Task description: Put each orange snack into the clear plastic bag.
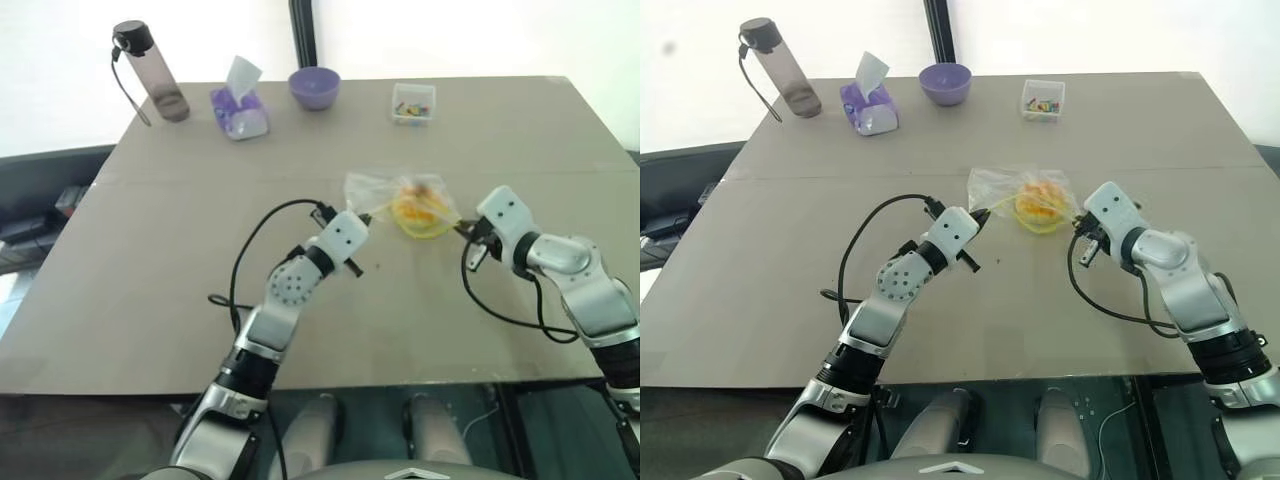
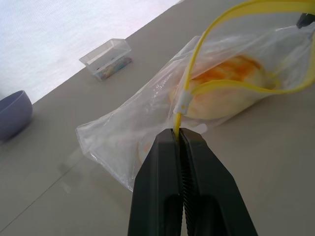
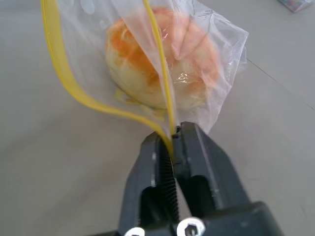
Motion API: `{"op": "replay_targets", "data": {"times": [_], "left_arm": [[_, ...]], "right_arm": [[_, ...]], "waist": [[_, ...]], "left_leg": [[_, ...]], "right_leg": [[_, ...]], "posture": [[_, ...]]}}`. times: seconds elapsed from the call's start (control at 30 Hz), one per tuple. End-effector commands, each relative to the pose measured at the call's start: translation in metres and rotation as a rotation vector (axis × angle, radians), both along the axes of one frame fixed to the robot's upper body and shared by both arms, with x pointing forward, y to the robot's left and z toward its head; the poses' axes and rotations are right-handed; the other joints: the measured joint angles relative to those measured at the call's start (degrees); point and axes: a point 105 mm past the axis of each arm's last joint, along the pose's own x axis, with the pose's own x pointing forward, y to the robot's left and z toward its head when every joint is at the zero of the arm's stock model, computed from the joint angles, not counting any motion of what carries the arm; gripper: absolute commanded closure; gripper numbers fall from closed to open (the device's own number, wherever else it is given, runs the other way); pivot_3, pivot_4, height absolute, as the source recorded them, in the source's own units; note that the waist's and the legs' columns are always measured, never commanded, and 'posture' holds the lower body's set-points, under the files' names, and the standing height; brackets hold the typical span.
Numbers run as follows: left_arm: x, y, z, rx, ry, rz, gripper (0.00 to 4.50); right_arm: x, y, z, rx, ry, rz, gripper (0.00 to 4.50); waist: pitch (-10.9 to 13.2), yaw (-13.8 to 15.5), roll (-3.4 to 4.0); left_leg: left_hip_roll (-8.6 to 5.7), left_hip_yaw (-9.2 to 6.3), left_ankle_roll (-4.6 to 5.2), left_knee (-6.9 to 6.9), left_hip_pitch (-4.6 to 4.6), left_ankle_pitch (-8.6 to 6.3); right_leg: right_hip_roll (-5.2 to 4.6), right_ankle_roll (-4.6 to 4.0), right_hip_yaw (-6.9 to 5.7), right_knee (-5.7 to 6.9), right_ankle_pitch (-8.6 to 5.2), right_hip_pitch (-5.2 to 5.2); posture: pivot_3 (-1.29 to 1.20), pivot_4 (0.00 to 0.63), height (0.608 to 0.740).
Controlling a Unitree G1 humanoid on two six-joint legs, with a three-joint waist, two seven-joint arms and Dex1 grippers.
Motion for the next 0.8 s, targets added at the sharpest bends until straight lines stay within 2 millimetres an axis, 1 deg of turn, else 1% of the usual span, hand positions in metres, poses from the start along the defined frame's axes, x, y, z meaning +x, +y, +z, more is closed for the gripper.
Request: {"op": "replay_targets", "data": {"times": [0.03,0.1,0.17,0.27,0.4,0.47,0.5,0.57,0.67,0.8], "left_arm": [[-0.003,0.000,0.010,-0.016,-0.040,-0.004,4.50],[-0.002,0.000,0.012,-0.013,-0.044,-0.004,4.50],[0.003,0.005,0.020,-0.009,-0.068,0.007,4.50],[0.011,0.012,0.051,0.006,-0.165,0.022,4.50],[0.017,0.014,0.103,0.035,-0.314,0.014,4.50],[0.017,0.012,0.125,0.034,-0.377,0.011,4.50],[0.017,0.012,0.133,0.031,-0.395,0.011,4.50],[0.017,0.011,0.138,0.033,-0.405,0.009,4.50],[0.018,0.011,0.136,0.047,-0.402,0.017,4.50],[0.022,0.019,0.136,0.042,-0.411,0.062,4.50]], "right_arm": [[0.000,0.000,0.016,0.004,-0.058,0.009,4.47],[0.002,-0.002,0.021,0.007,-0.078,-0.003,4.47],[0.008,-0.008,0.037,0.019,-0.132,-0.033,4.47],[0.019,-0.018,0.076,0.059,-0.250,-0.083,4.47],[0.027,-0.029,0.133,0.097,-0.427,-0.120,4.47],[0.028,-0.029,0.152,0.111,-0.485,-0.123,4.47],[0.028,-0.029,0.157,0.114,-0.499,-0.121,4.47],[0.028,-0.026,0.159,0.112,-0.506,-0.112,4.47],[0.029,-0.022,0.156,0.109,-0.508,-0.102,4.47],[0.030,-0.015,0.154,0.132,-0.522,-0.086,4.47]], "waist": [[0.0,0.0,0.00],[0.0,0.0,0.00],[0.0,0.0,0.00],[0.1,-0.1,-0.01],[0.1,0.0,-0.04],[0.1,0.0,-0.04],[0.1,0.0,-0.04],[0.1,0.0,-0.04],[0.1,-0.2,-0.04],[0.1,-0.2,-0.03]], "left_leg": [[0.00,0.00,0.00,0.00,0.00,0.00],[0.00,0.00,-0.01,0.00,0.00,0.01],[0.00,0.00,-0.01,0.00,0.00,0.01],[0.00,0.02,0.00,0.02,0.00,0.00],[-0.02,-0.01,0.01,0.02,-0.02,0.00],[-0.02,-0.01,-0.04,0.01,-0.03,0.02],[-0.02,0.00,-0.05,0.00,-0.05,0.03],[-0.02,-0.01,-0.06,-0.02,-0.12,0.03],[-0.02,0.01,-0.04,-0.10,-0.20,0.03],[-0.02,-0.04,-0.05,0.07,-0.71,0.03]], "right_leg": [[0.00,0.00,0.00,0.00,0.00,0.00],[0.00,0.00,0.00,0.00,0.00,0.00],[0.00,0.00,0.00,0.00,0.00,0.00],[0.00,0.00,0.01,0.05,0.00,-0.02],[0.01,0.00,-0.04,0.04,0.01,-0.01],[0.01,0.00,-0.05,0.00,0.00,-0.01],[0.00,-0.01,-0.04,-0.06,0.00,-0.01],[0.00,-0.01,-0.04,-0.19,0.00,-0.03],[0.00,-0.01,-0.01,-0.34,0.00,-0.11],[0.00,-0.02,-0.05,-0.17,0.01,-0.64]], "posture": [[0.00,0.150,0.740],[0.00,0.150,0.740],[0.00,0.150,0.740],[0.00,0.150,0.740],[0.00,0.150,0.740],[0.00,0.150,0.740],[0.00,0.150,0.740],[0.00,0.150,0.740],[0.00,0.150,0.740],[0.00,0.150,0.740]]}}
